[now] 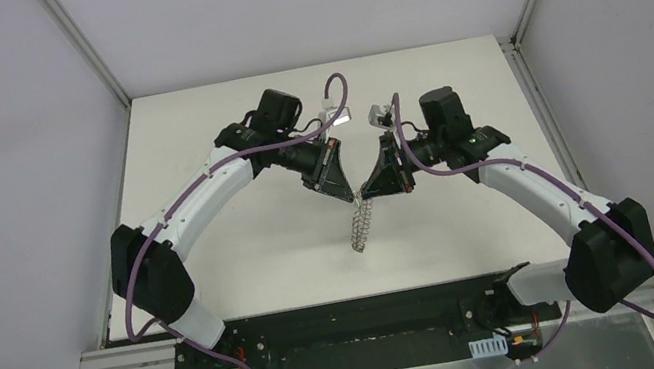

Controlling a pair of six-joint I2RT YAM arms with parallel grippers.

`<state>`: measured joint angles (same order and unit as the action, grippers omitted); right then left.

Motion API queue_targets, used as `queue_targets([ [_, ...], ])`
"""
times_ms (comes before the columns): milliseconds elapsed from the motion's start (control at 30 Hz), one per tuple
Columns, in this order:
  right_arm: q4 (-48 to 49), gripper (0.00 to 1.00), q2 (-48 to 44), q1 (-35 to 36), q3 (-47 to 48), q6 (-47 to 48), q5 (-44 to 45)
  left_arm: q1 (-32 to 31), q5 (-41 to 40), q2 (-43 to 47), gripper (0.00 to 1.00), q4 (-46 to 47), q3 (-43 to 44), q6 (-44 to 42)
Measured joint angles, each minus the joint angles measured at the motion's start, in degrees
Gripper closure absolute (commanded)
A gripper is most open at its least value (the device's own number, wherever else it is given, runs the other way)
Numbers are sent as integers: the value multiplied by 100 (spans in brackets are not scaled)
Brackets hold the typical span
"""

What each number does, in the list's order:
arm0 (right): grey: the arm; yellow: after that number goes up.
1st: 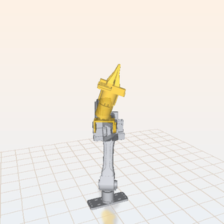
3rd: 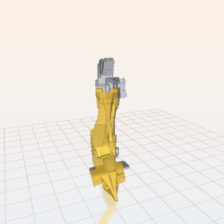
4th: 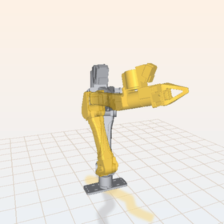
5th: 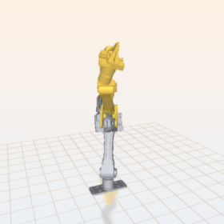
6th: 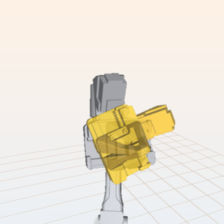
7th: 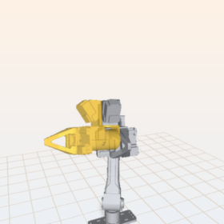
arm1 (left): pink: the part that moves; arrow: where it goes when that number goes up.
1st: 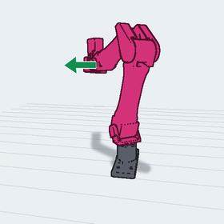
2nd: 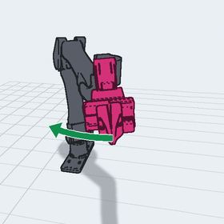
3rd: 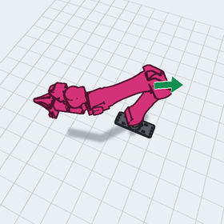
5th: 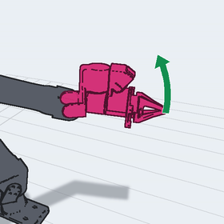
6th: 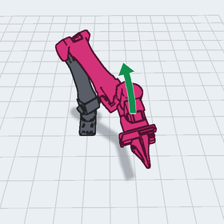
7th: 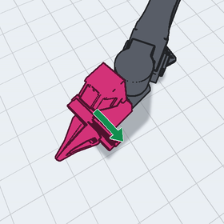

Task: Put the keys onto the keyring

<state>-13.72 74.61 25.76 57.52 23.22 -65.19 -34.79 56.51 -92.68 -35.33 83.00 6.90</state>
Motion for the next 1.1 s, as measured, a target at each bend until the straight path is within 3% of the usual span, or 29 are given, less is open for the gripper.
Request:
queue_targets([
  [1100,179,100,-35,-46,-33,-221,-17,31,20,-35,100,-37,-31,13],
])
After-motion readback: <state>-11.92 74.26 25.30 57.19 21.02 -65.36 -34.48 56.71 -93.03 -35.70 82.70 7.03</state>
